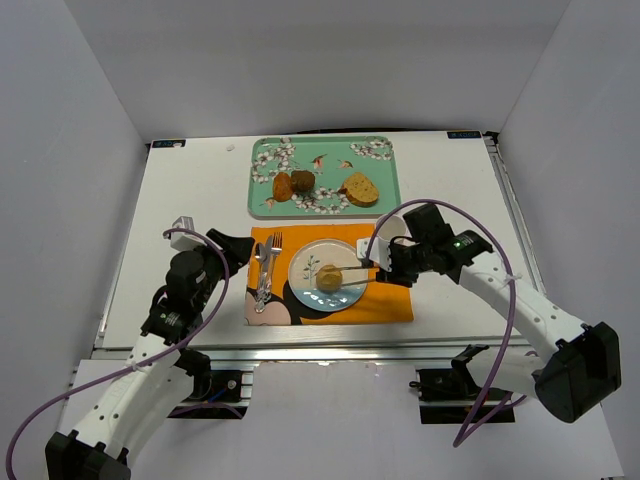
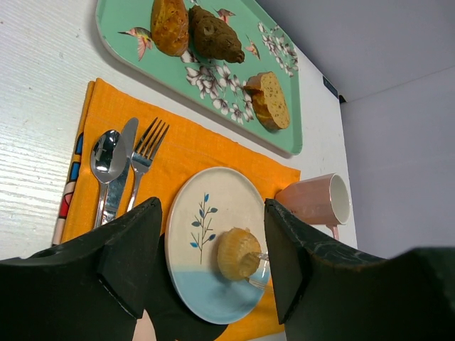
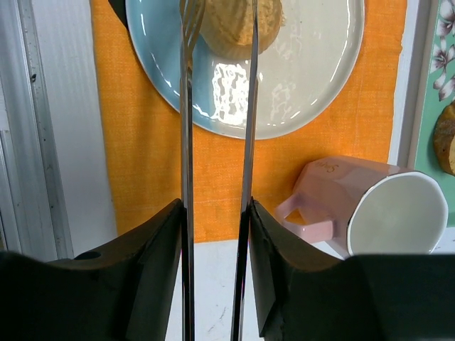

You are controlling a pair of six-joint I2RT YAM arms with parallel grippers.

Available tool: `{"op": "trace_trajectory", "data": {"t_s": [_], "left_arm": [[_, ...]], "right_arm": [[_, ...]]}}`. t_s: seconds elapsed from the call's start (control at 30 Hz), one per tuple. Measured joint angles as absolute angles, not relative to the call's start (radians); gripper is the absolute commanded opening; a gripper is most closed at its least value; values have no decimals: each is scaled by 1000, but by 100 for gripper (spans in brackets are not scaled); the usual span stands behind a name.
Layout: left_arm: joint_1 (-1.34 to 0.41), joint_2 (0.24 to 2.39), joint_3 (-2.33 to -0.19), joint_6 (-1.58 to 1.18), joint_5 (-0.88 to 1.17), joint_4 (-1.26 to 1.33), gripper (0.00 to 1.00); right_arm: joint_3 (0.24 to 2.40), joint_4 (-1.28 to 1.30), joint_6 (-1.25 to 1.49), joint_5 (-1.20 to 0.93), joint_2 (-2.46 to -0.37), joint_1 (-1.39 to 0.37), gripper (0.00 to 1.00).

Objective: Place the bread

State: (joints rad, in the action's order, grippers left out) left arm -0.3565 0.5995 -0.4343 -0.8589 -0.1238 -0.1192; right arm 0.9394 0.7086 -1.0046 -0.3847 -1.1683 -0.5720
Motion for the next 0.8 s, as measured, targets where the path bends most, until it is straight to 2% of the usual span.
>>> {"op": "trace_trajectory", "data": {"t_s": [0.2,0.33,0.43,0.53,0.57,0.6,0.73,0.8], "left_arm": [[-356,605,-434,-859,-124,-118,69],[-356,612,-434,-859,-124,-116,69],[-356,613,-434,-859,-123,-109,69],[-356,613,-434,-862,-123,-101,64],[-356,613,-434,-863,-122,-98,61],[-356,613,-434,-865,-120,-95,47],[-356,615,-434,-875,-108,-81,15],[-356,617,-434,-876,-96,-71,14]], "right_arm": [[940,725,-1018,-422,-1141,-572,45],[941,733,-1012,-444,-1126,-572,41],[960,731,-967,-466,-1126,-572,33],[1017,710,-866,-491,-1132,-567,11],[1044,686,-823,-500,-1137,-560,0],[1079,648,-753,-506,-1147,-541,0],[1139,479,-529,-511,-1164,-405,0],[1125,355,-386,-494,-1164,-286,0]]}}
